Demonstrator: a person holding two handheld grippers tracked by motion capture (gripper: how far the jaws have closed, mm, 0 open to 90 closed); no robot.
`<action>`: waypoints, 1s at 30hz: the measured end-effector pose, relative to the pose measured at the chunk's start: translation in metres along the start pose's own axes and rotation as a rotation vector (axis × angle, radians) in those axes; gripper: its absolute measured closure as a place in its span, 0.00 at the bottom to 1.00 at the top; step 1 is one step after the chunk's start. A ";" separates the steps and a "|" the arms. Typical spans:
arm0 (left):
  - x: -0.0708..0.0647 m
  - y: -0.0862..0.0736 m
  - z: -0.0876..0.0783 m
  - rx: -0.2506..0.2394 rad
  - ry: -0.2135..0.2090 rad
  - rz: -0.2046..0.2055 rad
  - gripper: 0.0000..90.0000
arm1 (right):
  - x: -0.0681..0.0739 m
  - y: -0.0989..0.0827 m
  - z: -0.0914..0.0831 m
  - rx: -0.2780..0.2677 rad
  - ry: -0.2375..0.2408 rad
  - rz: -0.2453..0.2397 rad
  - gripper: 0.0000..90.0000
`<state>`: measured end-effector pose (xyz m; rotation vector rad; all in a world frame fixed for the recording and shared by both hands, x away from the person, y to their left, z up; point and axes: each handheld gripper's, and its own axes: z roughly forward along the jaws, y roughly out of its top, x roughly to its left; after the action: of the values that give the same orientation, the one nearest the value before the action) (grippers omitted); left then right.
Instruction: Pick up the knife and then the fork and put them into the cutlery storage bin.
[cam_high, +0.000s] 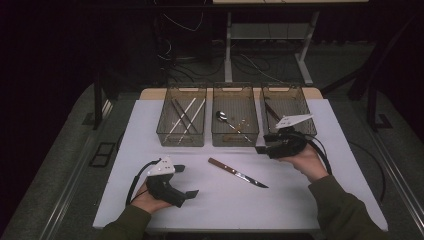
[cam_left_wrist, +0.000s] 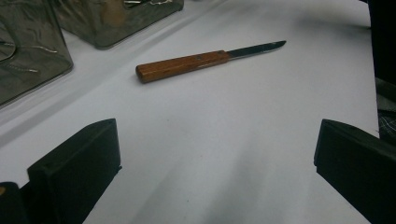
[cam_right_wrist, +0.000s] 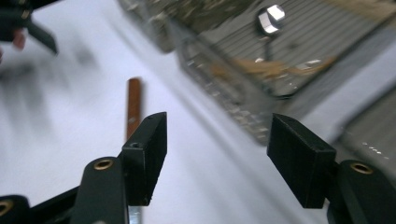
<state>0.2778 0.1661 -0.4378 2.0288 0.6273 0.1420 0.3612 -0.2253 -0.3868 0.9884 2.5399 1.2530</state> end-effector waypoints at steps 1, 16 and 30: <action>0.000 0.000 0.000 -0.004 0.001 -0.005 0.00 | 0.004 0.000 0.004 0.005 0.008 -0.010 0.43; -0.003 0.001 0.002 -0.006 -0.009 -0.004 0.00 | 0.041 -0.003 0.053 0.111 0.115 -0.074 0.55; -0.003 0.002 0.002 -0.004 -0.011 -0.008 0.00 | 0.055 -0.008 0.081 0.204 0.126 -0.132 0.76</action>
<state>0.2767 0.1624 -0.4370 2.0219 0.6273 0.1267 0.3466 -0.1413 -0.4361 0.7832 2.8241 1.0691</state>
